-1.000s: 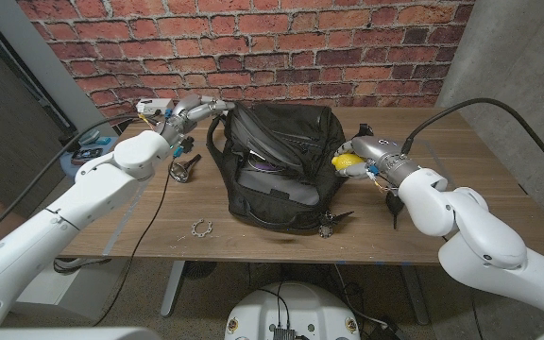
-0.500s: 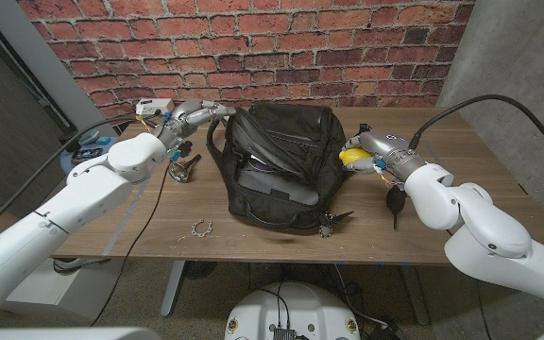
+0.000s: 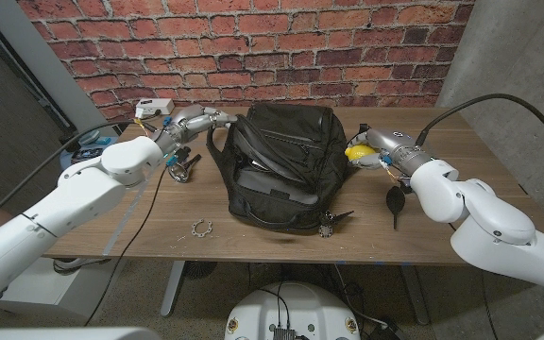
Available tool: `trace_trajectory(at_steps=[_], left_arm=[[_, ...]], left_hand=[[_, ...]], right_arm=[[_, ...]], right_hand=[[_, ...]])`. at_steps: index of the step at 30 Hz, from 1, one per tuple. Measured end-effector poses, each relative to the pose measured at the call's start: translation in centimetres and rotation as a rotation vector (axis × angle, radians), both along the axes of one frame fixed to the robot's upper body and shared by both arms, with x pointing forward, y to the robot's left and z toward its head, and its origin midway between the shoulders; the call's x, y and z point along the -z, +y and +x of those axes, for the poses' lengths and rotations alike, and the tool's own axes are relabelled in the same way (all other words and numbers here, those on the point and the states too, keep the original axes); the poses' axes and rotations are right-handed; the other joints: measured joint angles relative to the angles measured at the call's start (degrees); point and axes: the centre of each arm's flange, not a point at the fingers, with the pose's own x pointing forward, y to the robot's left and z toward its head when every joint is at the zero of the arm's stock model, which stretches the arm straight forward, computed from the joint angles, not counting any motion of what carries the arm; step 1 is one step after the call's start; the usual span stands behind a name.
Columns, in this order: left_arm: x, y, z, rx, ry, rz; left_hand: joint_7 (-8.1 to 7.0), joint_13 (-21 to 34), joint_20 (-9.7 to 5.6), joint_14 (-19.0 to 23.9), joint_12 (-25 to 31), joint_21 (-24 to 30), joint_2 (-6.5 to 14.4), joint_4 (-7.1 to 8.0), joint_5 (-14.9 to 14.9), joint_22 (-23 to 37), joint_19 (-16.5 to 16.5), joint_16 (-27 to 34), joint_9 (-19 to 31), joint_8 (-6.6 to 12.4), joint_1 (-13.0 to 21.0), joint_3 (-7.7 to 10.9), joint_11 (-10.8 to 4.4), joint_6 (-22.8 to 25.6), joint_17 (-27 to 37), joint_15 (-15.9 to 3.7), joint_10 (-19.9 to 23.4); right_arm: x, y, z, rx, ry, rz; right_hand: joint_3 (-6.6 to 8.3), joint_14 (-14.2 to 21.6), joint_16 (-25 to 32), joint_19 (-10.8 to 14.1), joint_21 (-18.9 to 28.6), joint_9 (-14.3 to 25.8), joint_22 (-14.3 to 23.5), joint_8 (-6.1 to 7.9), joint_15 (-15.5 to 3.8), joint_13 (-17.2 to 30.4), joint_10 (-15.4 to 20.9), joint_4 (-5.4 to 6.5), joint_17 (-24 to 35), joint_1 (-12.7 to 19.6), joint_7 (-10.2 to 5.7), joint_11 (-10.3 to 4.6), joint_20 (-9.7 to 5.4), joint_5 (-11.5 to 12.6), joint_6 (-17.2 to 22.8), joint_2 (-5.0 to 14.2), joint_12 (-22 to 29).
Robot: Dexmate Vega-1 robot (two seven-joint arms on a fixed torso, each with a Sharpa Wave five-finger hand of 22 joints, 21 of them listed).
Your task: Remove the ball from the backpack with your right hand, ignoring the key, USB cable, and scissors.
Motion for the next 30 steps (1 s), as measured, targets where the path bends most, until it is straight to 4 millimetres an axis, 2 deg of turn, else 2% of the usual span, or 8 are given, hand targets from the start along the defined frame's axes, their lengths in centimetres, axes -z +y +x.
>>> trace_trajectory(at_steps=[14, 18, 25, 30], left_arm=[[0.5, 0.6, -0.7, 0.017, 0.042, 0.026], [0.6, 0.7, -0.9, 0.024, 0.047, 0.033], [0.7, 1.1, -1.0, 0.036, 0.047, 0.043], [0.7, 1.4, -1.1, 0.042, 0.045, 0.048]], left_hand=[[0.35, 0.39, 0.90, -2.04, -1.67, -0.43, 0.73, 0.32, -0.25, 0.00, -1.54, -1.24, 0.12, -1.44, -0.73, -0.32, 0.57, -3.01, -0.01, 1.64, -3.82], [1.63, 0.80, 1.57, -3.38, -2.58, -0.43, 1.22, 0.89, -0.46, 0.00, -2.20, -1.97, 0.26, -2.11, -1.22, -0.89, 1.19, -4.95, 0.22, 2.96, -6.32], [2.30, 1.30, 2.86, -7.43, -5.08, -0.89, 2.52, 1.97, -1.11, 0.00, -4.31, -4.32, 0.51, -4.57, -2.51, -2.00, 2.99, -10.78, 0.26, 5.34, -13.45], [2.59, 1.24, 3.54, -9.83, -6.75, -1.24, 3.31, 1.99, -1.33, 0.30, -5.61, -5.68, 0.79, -6.19, -3.31, -2.46, 4.52, -14.81, 0.26, 6.97, -17.83]], right_arm=[[-0.6, -0.7, 0.7, 0.005, -0.010, 0.008], [-0.9, -0.8, 1.1, 0.006, -0.009, 0.011], [-1.4, -1.0, 1.8, 0.005, -0.007, 0.012], [-1.6, -1.1, 2.3, 0.008, -0.001, 0.013]], right_hand=[[0.00, -0.01, -0.34, -0.01, 0.00, -0.02, 0.00, 0.00, 0.00, -0.01, -0.01, 0.00, 0.19, 0.00, 0.00, 0.00, 0.01, -0.04, 0.00, 0.00, -0.01], [0.00, -0.01, -0.48, -0.10, -0.01, -0.02, 0.01, 0.00, 0.00, -0.01, -0.01, 0.00, 0.20, 0.00, 0.01, 0.01, 0.10, -0.04, -0.01, 0.00, -0.05], [0.00, -0.01, -0.48, -0.10, -0.01, -0.02, 0.04, -0.01, 0.01, -0.01, -0.02, 0.00, 0.20, 0.00, 0.01, 0.01, 0.10, 0.09, -0.01, -0.01, -0.21], [0.00, -0.01, -0.48, -0.11, -0.01, -0.02, 0.04, -0.01, 0.01, -0.02, 0.12, 0.00, 0.19, -0.01, 0.01, -0.13, 0.10, 0.10, -0.01, -0.01, -0.23]])
